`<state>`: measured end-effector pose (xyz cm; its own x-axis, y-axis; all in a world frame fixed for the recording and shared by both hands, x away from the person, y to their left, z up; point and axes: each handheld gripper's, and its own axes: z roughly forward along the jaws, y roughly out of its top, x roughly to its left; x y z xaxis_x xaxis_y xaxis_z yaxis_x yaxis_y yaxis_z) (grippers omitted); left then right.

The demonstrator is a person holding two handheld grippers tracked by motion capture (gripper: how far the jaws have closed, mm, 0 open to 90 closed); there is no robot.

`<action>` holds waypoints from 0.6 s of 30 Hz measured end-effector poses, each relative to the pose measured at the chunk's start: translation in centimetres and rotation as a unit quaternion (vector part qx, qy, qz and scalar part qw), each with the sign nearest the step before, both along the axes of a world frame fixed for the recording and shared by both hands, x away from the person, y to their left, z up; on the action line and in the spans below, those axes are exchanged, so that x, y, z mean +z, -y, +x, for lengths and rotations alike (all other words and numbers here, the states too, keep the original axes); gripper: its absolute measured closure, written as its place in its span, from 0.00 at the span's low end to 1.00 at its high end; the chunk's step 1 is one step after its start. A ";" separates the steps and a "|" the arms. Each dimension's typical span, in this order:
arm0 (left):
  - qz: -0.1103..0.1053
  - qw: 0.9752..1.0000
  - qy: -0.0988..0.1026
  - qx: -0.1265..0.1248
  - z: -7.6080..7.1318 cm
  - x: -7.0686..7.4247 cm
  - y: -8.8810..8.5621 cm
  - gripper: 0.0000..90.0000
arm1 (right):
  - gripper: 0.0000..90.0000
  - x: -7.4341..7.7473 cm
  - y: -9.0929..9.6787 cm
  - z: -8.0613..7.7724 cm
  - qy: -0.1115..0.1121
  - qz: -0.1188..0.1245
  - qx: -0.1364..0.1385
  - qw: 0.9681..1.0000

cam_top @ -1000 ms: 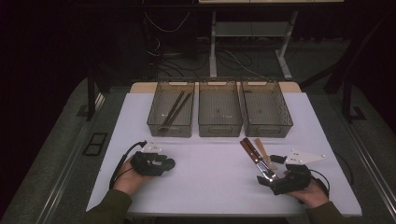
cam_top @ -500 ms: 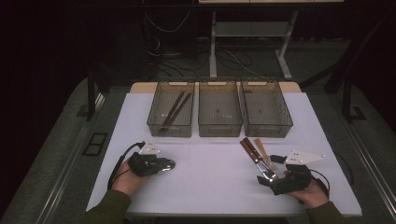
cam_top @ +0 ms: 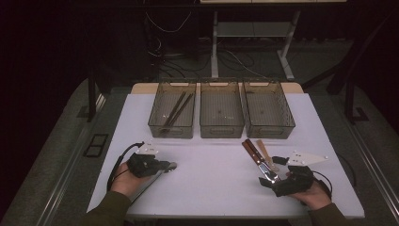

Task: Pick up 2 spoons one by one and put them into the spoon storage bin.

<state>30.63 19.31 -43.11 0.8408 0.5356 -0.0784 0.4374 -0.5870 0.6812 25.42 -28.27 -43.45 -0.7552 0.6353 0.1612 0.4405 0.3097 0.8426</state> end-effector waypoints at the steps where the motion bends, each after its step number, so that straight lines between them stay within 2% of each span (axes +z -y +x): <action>1: 0.001 1.000 -0.004 0.004 0.0 0.0 0.1 0.98 | 0.03 0.0 0.0 0.0 -0.003 0.000 0.000 1.000; 4: 0.006 1.000 0.000 0.005 0.4 0.2 0.2 0.98 | 0.03 0.0 -0.1 0.0 0.000 0.000 0.001 1.000; 10: -0.010 1.000 0.006 0.019 1.0 1.1 0.8 0.98 | 0.03 0.0 0.1 0.1 -0.001 0.001 -0.001 1.000; 14: -0.019 0.999 0.023 0.025 2.0 2.4 2.0 0.98 | 0.03 0.0 0.0 0.1 -0.001 0.001 -0.001 1.000; 18: -0.040 0.998 0.042 0.023 3.6 4.1 3.7 0.98 | 0.03 0.0 0.1 0.0 -0.002 0.003 -0.001 1.000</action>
<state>34.23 15.61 -39.00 0.8207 0.5688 -0.0533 0.4025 -0.5094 0.7606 25.44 -28.38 -43.43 -0.7537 0.6351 0.1692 0.4449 0.3035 0.8426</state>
